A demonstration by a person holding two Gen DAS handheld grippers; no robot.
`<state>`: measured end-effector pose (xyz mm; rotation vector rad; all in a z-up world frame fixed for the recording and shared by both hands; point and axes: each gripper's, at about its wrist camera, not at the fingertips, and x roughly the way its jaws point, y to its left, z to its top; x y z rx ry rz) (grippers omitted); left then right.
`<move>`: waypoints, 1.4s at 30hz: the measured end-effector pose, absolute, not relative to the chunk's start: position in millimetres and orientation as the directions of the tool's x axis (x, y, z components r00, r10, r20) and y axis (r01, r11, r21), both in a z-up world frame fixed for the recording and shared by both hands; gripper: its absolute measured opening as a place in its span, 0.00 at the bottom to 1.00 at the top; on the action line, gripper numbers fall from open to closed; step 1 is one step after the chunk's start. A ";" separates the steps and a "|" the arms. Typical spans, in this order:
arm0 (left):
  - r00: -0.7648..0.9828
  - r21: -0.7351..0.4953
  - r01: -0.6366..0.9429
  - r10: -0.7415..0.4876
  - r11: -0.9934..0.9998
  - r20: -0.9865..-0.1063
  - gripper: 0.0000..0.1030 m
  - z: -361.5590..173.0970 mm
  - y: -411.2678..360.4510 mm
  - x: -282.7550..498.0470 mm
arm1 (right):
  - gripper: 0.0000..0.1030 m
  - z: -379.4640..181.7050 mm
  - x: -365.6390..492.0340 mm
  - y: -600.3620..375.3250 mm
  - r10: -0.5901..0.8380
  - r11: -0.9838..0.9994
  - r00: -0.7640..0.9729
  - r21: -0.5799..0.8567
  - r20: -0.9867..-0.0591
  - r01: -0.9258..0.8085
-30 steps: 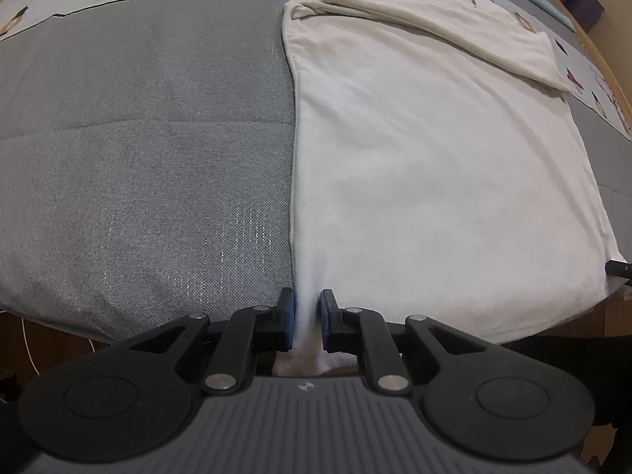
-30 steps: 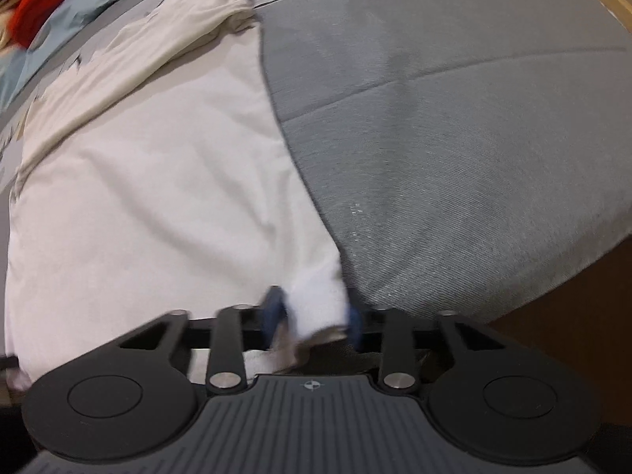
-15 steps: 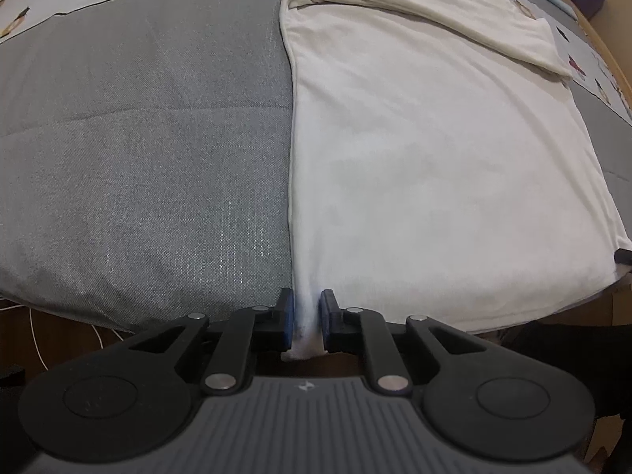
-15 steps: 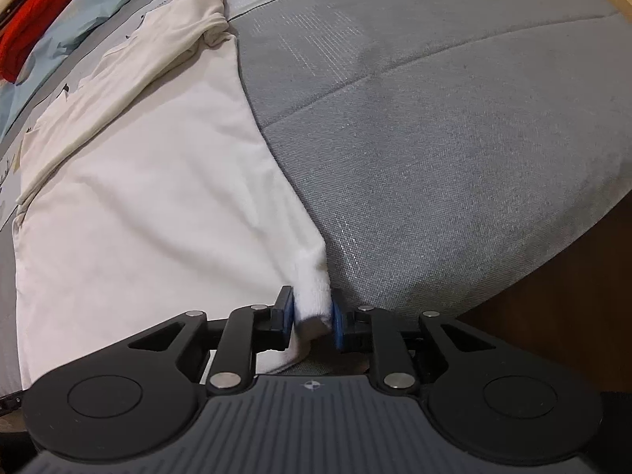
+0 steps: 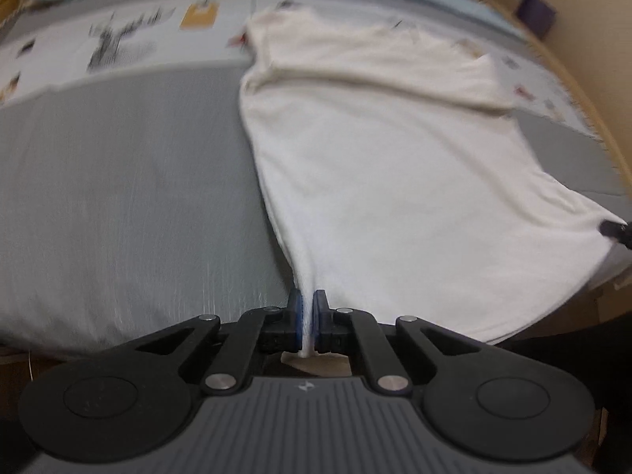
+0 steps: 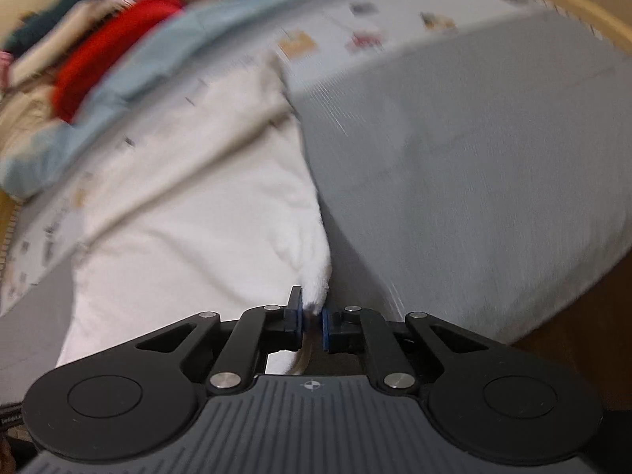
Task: Fold small clothes
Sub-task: 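Lift the hem with both tools and fold it toward the collar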
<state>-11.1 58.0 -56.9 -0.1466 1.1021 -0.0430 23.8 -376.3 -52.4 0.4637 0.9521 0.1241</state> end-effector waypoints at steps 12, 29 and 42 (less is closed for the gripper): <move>0.629 -0.239 -0.013 -0.178 0.971 -0.757 0.04 54.9 90.1 -79.2 | 0.07 42.4 -28.7 -404.8 0.446 0.834 0.729 0.536 -0.519 -0.130; 0.614 -0.233 -0.132 -0.105 0.964 -0.782 0.04 43.1 127.5 19.2 | 0.07 22.8 62.3 -392.2 0.384 0.865 0.667 0.502 -0.639 -0.016; 0.546 -0.223 -0.170 -0.097 0.960 -0.832 0.13 -42.5 171.1 117.0 | 0.20 -48.4 167.0 -368.4 0.206 0.928 0.645 0.357 -0.736 0.111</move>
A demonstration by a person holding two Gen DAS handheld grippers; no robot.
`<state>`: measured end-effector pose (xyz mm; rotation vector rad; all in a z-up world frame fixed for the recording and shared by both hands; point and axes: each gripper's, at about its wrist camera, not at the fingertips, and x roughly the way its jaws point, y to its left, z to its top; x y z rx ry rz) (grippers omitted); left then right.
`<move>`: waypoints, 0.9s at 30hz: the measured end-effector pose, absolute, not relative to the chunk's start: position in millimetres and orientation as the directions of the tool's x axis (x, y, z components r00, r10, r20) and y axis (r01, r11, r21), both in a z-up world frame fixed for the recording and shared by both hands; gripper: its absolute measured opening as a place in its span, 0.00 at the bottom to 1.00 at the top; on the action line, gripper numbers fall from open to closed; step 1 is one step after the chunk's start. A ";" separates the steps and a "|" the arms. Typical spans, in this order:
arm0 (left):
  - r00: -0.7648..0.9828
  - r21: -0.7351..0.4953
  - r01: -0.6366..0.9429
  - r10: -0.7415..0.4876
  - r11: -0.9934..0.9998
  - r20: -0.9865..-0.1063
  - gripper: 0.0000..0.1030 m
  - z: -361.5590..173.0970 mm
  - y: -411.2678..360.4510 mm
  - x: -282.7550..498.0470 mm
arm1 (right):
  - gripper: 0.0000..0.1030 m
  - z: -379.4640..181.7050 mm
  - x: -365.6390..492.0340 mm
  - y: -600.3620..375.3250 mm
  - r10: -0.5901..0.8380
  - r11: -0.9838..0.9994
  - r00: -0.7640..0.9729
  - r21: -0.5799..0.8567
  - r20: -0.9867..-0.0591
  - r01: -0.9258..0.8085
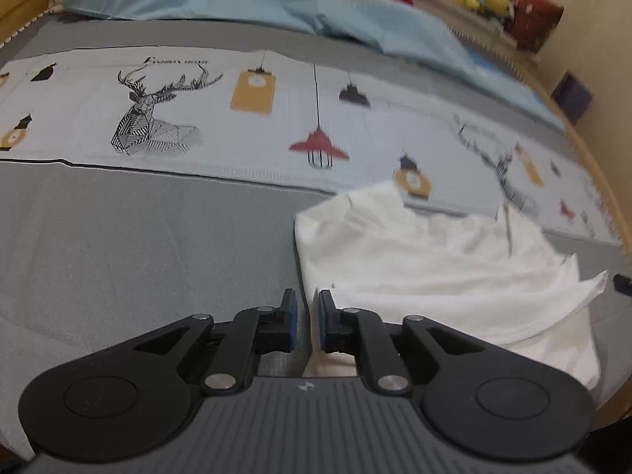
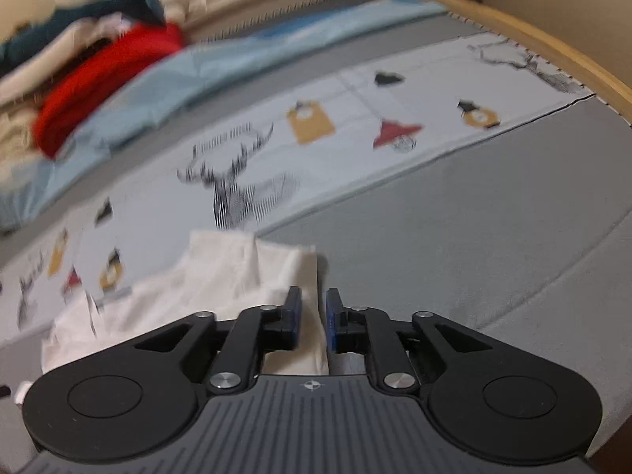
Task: Fold small clothes
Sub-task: 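Lift the hem with both tools and fold it toward the collar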
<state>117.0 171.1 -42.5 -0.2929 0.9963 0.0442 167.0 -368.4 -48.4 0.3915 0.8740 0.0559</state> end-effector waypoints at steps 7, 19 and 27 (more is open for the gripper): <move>0.449 -0.191 -0.166 -0.099 0.967 -0.888 0.21 -63.9 185.8 106.2 | 0.24 -61.6 158.6 -369.5 0.235 0.948 0.599 0.317 -0.765 0.032; 0.406 -0.111 -0.094 -0.064 0.989 -0.912 0.36 -85.9 141.6 133.4 | 0.36 -94.0 173.1 -340.2 0.225 0.971 0.517 0.231 -0.826 -0.054; 0.444 -0.135 -0.117 -0.070 0.984 -0.893 0.36 -88.8 128.0 172.2 | 0.36 -97.0 201.2 -331.2 0.229 0.967 0.540 0.254 -0.810 -0.028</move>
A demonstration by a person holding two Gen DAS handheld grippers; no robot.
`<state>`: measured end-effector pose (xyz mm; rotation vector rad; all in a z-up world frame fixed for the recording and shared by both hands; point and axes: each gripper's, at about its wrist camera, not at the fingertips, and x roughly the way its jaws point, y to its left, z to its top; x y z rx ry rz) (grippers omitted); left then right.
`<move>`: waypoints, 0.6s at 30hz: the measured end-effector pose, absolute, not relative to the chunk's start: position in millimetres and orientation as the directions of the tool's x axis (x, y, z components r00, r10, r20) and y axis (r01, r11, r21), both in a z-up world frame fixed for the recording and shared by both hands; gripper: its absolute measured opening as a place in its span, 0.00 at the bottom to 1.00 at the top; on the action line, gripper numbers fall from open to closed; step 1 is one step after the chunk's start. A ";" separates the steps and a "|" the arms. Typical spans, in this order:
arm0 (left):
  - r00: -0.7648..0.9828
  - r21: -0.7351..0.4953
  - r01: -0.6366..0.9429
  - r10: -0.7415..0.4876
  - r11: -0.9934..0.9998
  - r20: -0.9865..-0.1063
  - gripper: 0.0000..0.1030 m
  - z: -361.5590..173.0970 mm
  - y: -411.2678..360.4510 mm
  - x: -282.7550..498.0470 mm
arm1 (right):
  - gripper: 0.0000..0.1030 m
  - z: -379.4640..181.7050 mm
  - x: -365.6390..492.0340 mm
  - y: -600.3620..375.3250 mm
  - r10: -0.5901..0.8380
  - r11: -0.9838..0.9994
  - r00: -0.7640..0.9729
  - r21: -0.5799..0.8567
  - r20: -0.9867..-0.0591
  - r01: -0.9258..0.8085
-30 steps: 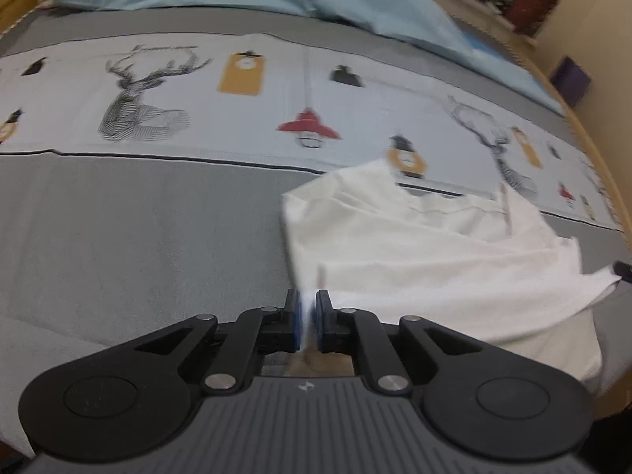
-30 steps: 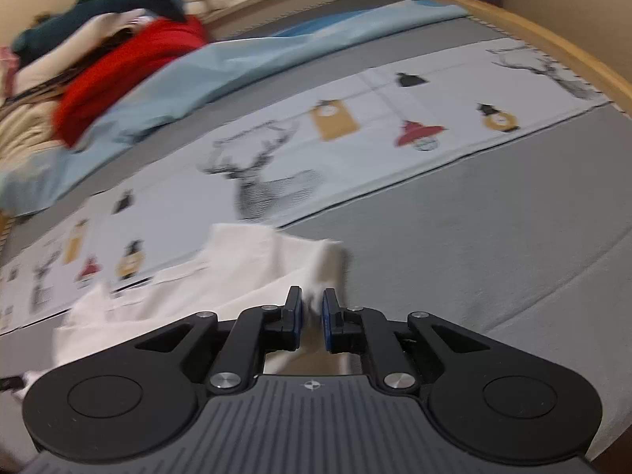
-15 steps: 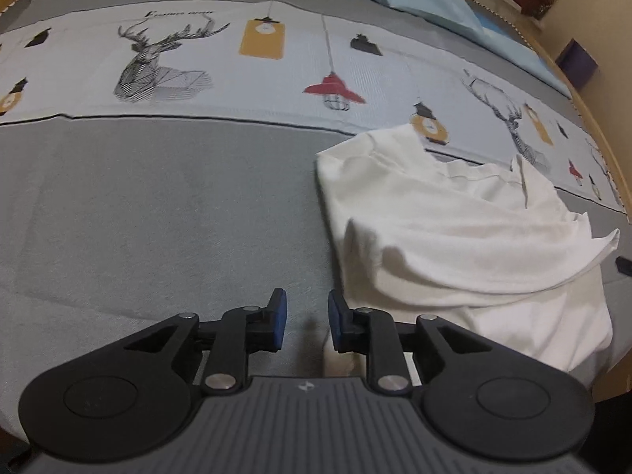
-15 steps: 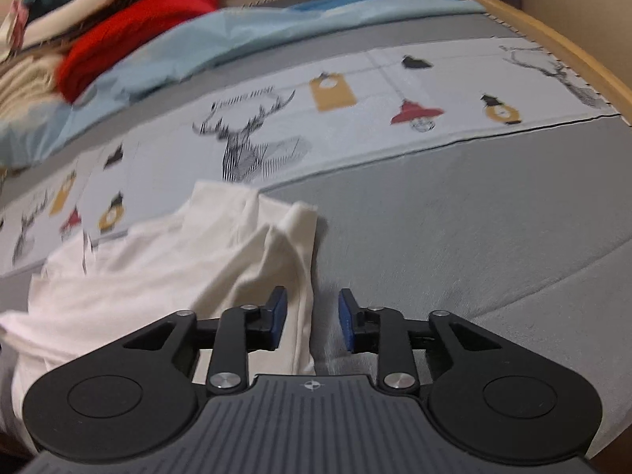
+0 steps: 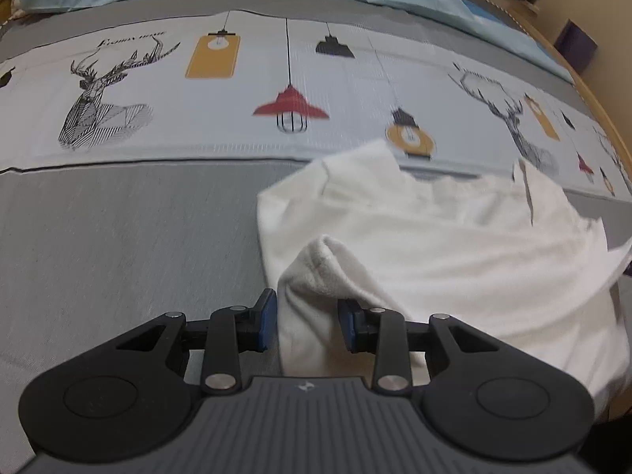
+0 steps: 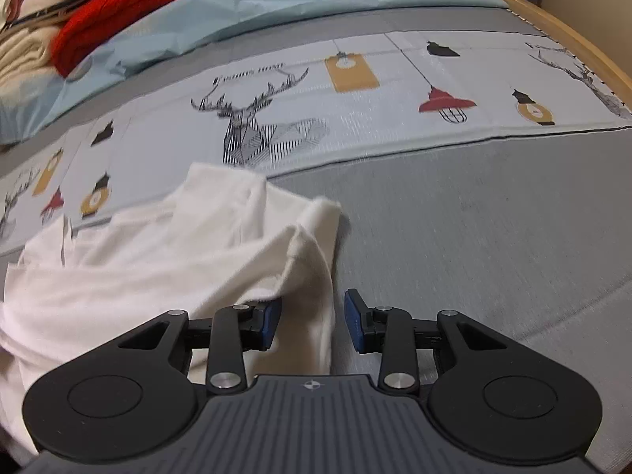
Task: Fold small clothes
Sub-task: 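Lift the hem with both tools and fold it toward the collar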
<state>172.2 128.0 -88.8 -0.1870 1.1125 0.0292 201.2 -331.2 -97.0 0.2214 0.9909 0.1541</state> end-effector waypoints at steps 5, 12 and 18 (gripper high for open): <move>0.445 -0.141 -0.144 -0.064 0.979 -0.893 0.36 -93.1 130.2 190.8 | 0.36 -103.8 217.4 -326.0 0.235 0.966 0.535 0.256 -0.812 -0.037; 0.439 -0.144 -0.151 -0.064 0.978 -0.896 0.36 -99.7 134.4 198.9 | 0.36 -108.7 231.4 -323.4 0.258 0.959 0.539 0.279 -0.802 -0.043; 0.437 -0.129 -0.149 -0.052 0.980 -0.898 0.25 -101.7 136.9 201.9 | 0.16 -106.2 234.5 -318.4 0.251 0.963 0.541 0.264 -0.803 -0.055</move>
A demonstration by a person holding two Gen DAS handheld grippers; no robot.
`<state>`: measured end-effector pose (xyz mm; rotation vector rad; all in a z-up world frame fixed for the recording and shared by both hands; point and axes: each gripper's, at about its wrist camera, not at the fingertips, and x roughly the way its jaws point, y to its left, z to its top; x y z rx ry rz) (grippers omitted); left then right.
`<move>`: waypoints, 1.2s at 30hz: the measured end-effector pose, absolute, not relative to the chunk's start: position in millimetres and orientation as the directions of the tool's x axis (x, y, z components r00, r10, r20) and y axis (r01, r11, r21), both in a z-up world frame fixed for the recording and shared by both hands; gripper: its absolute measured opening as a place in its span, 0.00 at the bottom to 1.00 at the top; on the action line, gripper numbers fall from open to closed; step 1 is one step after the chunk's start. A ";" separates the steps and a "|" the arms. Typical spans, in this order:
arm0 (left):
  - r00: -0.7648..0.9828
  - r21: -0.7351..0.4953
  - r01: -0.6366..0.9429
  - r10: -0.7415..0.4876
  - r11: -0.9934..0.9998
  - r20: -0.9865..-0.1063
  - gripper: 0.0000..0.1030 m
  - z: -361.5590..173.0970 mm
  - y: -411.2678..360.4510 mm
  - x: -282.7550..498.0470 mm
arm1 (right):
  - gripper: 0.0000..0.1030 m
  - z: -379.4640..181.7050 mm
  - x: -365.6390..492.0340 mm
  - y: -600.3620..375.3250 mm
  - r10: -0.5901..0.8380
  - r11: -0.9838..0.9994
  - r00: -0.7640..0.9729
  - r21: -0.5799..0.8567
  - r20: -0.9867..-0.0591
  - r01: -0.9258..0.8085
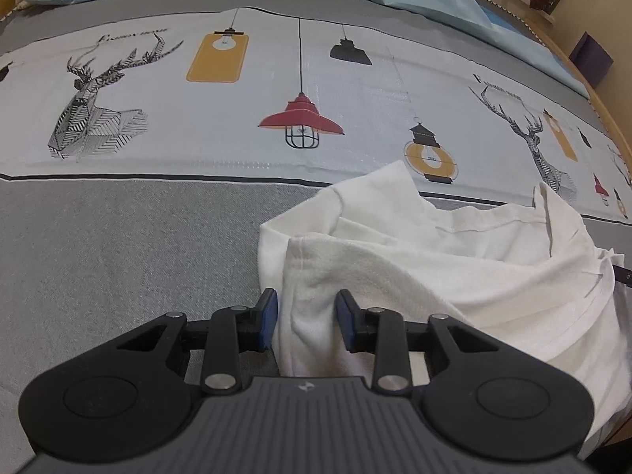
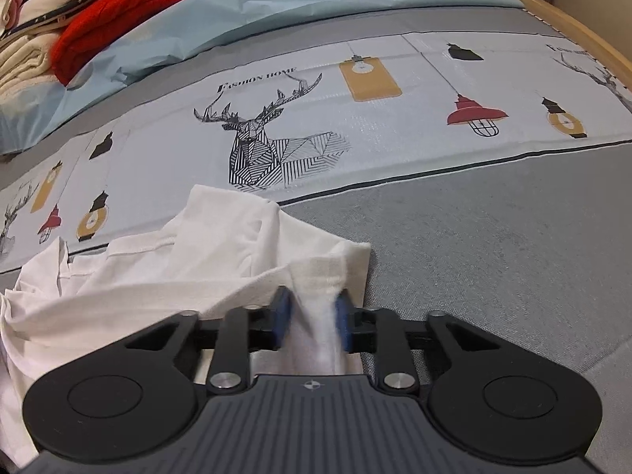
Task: Fold small clothes
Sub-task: 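Lift the hem with both tools and fold it toward the collar, then lower the folded hem onto the shirt and open both tools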
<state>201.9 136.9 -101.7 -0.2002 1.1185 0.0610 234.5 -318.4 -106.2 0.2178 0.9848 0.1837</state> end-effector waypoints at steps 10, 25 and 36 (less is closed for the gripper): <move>0.604 -0.176 -0.188 -0.027 0.966 -0.796 0.04 -61.6 153.5 194.6 | 0.06 -51.8 222.8 -326.6 0.246 0.943 0.721 0.333 -0.648 -0.022; 0.601 -0.167 -0.348 0.083 0.923 -0.795 0.14 -71.7 175.0 228.0 | 0.21 -89.2 280.1 -304.2 0.110 0.973 0.669 0.216 -0.735 0.077; 0.400 -0.287 -0.228 -0.179 0.930 -0.899 0.29 -97.9 181.8 204.1 | 0.31 -104.8 242.0 -335.7 0.324 0.934 0.467 0.357 -0.823 -0.019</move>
